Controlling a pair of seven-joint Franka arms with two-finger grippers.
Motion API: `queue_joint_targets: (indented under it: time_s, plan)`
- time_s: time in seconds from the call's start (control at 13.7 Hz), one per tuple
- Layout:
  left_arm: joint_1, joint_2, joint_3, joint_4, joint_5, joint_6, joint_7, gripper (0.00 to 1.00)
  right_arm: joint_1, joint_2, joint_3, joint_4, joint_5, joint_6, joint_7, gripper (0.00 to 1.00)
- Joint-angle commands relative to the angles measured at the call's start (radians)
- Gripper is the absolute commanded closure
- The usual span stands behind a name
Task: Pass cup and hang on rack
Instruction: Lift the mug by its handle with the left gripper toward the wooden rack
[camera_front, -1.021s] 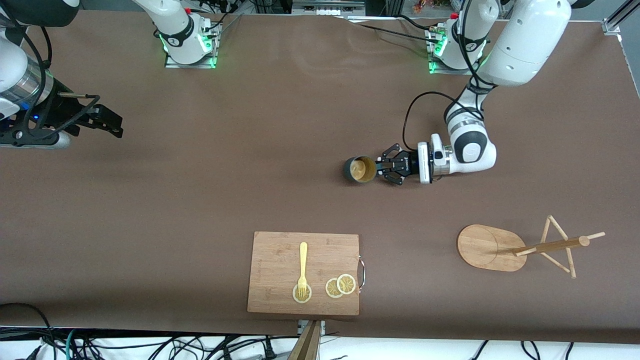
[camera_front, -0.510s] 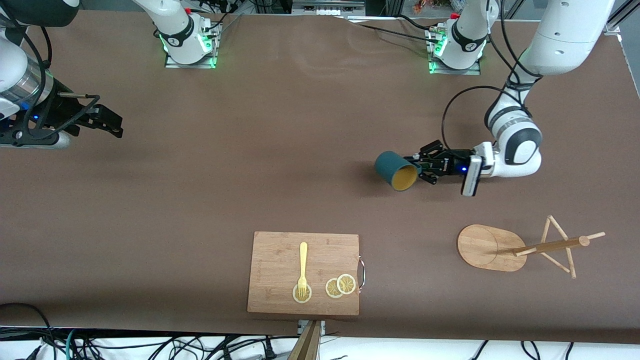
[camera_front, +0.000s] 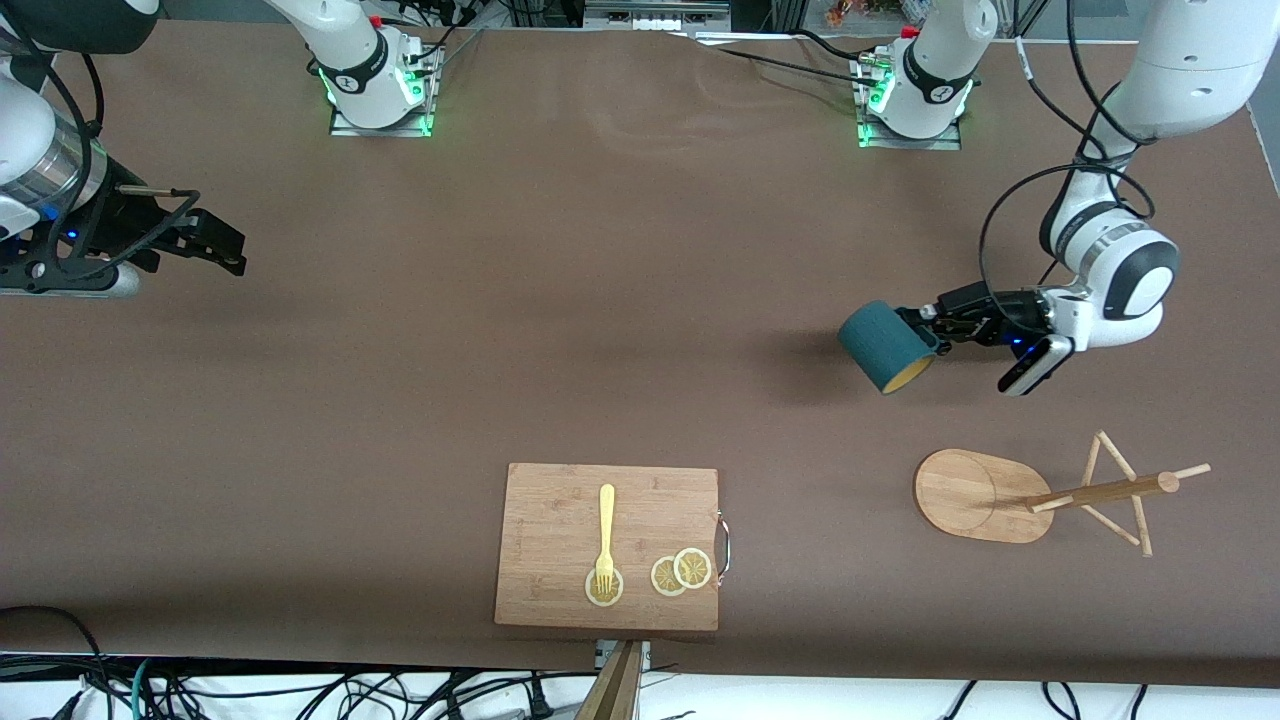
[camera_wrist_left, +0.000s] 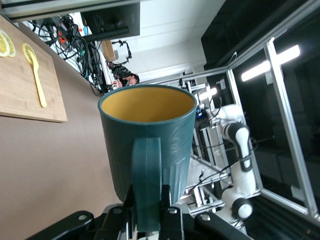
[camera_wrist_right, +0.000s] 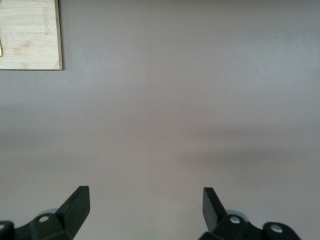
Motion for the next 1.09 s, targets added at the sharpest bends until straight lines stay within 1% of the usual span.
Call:
queue_joint_targets:
  time_s: [0.0, 0.15, 0.44, 0.8, 1.02]
  plan:
    - [0.035, -0.029, 0.004, -0.002, -0.031, -0.039, -0.12, 1.0, -0.004, 0.004, 0.004, 0.019, -0.011, -0.017, -0.011, 0.0]
    - [0.053, -0.039, 0.004, -0.001, -0.056, -0.04, -0.177, 1.0, -0.004, 0.004, 0.004, 0.019, -0.011, -0.017, -0.011, 0.0]
    - [0.081, -0.029, 0.004, 0.018, -0.083, -0.068, -0.229, 1.0, -0.004, 0.004, 0.004, 0.019, -0.011, -0.017, -0.011, 0.0]
    - [0.113, -0.003, 0.002, 0.018, -0.122, -0.086, -0.232, 1.0, -0.004, 0.004, 0.004, 0.019, -0.011, -0.017, -0.013, 0.0]
    - [0.123, 0.014, 0.002, 0.019, -0.166, -0.091, -0.237, 1.0, -0.004, 0.004, 0.004, 0.019, -0.011, -0.017, -0.011, 0.0]
